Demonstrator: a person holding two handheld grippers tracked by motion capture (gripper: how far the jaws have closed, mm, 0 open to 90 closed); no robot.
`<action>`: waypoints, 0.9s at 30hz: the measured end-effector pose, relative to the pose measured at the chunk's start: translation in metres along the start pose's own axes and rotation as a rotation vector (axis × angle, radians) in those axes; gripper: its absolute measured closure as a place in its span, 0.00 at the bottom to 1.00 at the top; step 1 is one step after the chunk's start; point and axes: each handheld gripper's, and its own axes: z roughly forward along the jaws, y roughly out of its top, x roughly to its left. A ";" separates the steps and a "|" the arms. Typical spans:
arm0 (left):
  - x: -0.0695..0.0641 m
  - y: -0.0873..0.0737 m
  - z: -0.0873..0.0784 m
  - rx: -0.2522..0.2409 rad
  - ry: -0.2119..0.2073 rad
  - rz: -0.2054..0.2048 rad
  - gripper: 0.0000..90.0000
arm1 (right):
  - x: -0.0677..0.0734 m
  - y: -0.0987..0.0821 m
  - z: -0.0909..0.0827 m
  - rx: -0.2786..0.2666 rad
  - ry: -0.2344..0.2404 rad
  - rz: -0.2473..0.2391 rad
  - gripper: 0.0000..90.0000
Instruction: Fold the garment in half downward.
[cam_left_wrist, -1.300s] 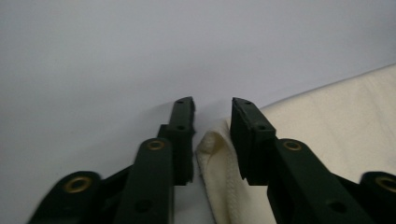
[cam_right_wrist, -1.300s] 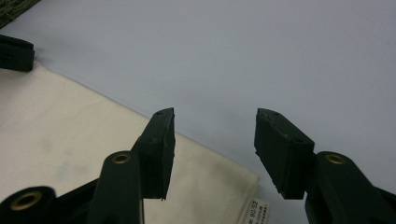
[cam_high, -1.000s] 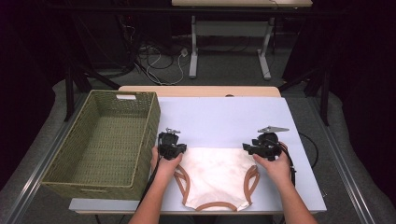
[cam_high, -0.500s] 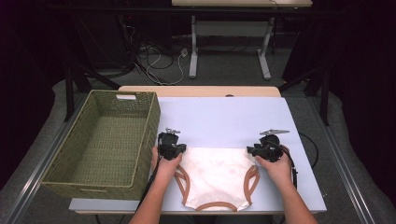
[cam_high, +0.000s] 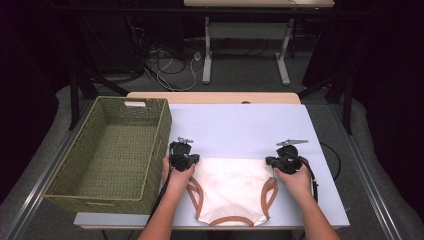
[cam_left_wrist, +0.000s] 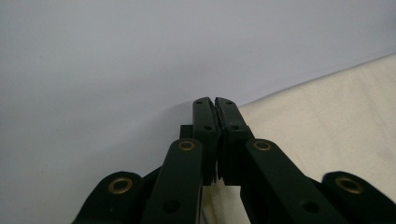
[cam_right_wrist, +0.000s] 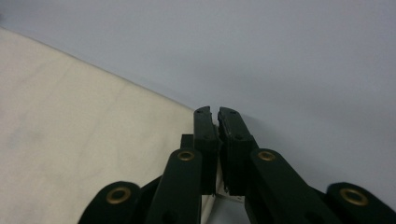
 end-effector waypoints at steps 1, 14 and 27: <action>0.000 0.000 0.000 0.002 0.002 0.000 0.98 | 0.000 0.000 0.000 0.000 0.001 0.001 0.98; -0.004 0.005 -0.011 -0.034 -0.015 0.003 0.98 | 0.000 0.007 -0.016 -0.029 0.028 0.013 0.98; -0.018 0.017 -0.028 -0.101 -0.056 0.034 0.98 | -0.005 0.017 -0.042 -0.095 0.061 0.046 0.98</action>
